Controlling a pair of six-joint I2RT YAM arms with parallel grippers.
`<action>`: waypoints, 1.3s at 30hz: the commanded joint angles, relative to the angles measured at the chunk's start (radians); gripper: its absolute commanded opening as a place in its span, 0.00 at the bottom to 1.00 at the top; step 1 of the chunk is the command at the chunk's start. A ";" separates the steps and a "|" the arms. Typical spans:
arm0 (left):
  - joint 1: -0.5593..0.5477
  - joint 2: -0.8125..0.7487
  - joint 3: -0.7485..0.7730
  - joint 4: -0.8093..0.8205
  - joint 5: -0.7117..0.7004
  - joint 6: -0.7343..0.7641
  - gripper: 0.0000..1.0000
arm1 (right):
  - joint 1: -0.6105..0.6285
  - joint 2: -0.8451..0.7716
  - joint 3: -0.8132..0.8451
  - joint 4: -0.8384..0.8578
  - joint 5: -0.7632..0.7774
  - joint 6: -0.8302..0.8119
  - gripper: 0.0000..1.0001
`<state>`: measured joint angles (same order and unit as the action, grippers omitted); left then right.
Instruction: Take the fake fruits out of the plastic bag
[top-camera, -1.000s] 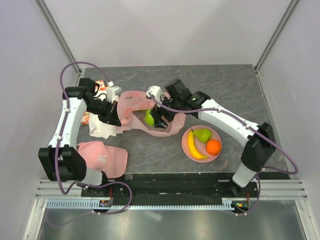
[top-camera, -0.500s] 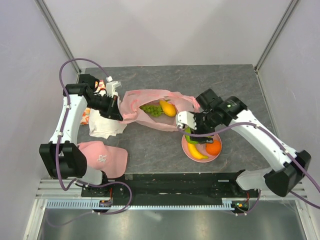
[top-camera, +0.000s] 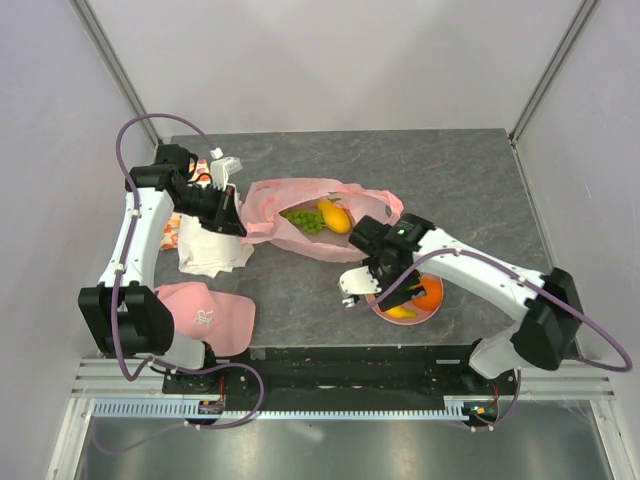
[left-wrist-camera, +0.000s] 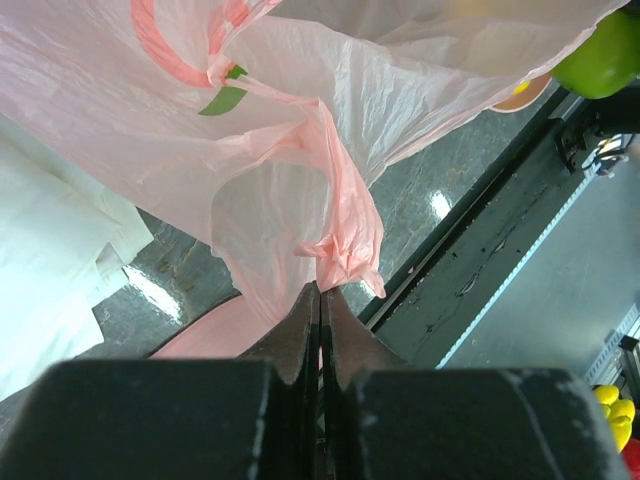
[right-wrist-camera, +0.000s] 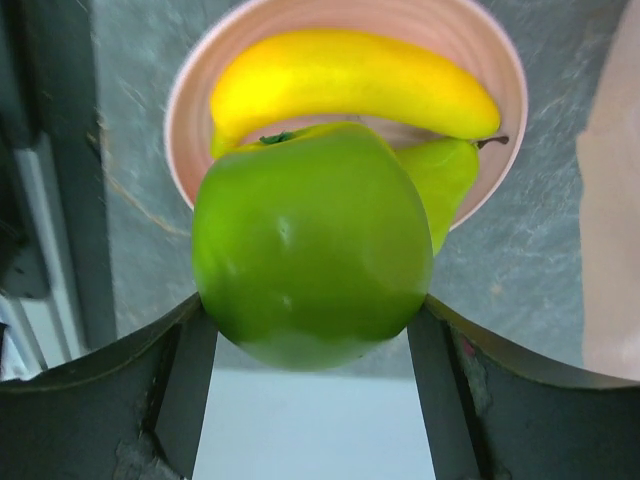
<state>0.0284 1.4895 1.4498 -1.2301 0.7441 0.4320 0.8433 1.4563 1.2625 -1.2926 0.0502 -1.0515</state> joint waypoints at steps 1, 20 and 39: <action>-0.001 -0.024 0.003 0.030 0.038 -0.033 0.02 | 0.068 0.117 0.001 0.021 0.261 0.028 0.19; -0.002 -0.052 -0.085 0.073 0.089 -0.045 0.02 | 0.157 0.256 -0.012 0.015 0.402 0.104 0.19; -0.002 -0.095 -0.140 0.072 0.084 -0.035 0.02 | 0.198 0.323 0.009 0.036 0.352 0.169 0.24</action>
<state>0.0269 1.4296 1.3094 -1.1721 0.7940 0.4156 1.0271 1.7630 1.2514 -1.2766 0.4202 -0.9138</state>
